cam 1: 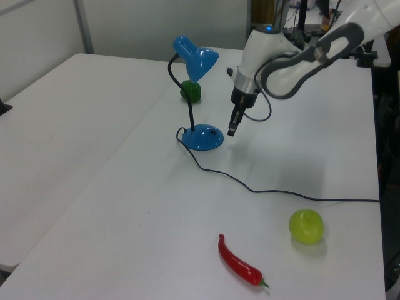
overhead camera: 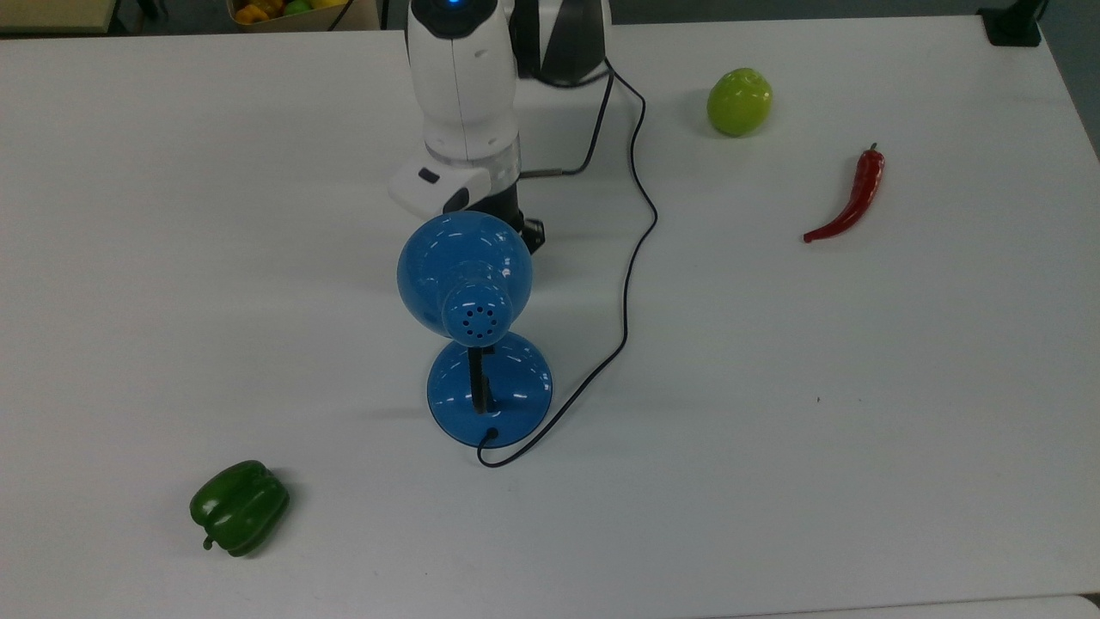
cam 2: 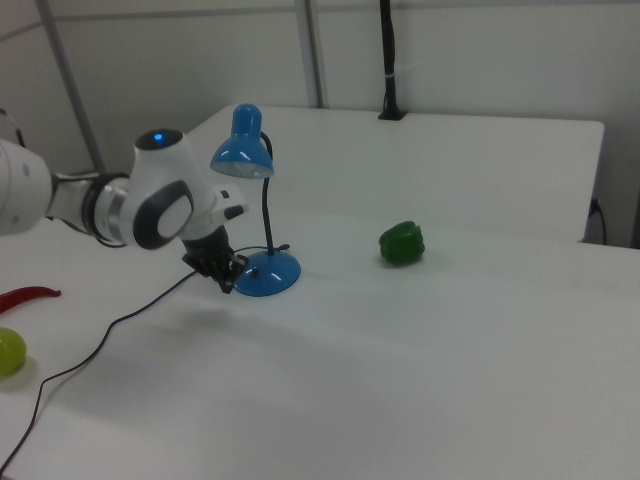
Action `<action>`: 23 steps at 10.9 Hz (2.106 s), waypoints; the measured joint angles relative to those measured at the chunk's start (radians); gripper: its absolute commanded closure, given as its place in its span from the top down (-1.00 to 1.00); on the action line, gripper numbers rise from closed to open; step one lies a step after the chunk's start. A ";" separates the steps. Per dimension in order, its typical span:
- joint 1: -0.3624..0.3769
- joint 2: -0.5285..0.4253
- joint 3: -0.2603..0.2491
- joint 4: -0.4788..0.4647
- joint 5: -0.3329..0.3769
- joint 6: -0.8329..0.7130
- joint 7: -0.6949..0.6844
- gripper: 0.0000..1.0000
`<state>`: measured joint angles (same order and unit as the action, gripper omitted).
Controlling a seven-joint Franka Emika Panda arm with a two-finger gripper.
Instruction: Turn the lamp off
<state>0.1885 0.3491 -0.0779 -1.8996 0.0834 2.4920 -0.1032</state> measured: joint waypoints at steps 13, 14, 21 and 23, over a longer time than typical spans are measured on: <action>-0.042 -0.329 -0.011 0.296 -0.001 -0.969 0.169 1.00; -0.043 -0.330 -0.011 0.312 -0.001 -0.941 0.173 1.00; -0.082 -0.330 0.074 0.255 -0.001 -0.684 0.174 1.00; -0.077 -0.338 0.075 0.246 -0.001 -0.681 0.174 1.00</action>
<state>0.1114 0.0112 -0.0025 -1.6537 0.0821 1.8112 0.0705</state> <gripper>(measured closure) 0.000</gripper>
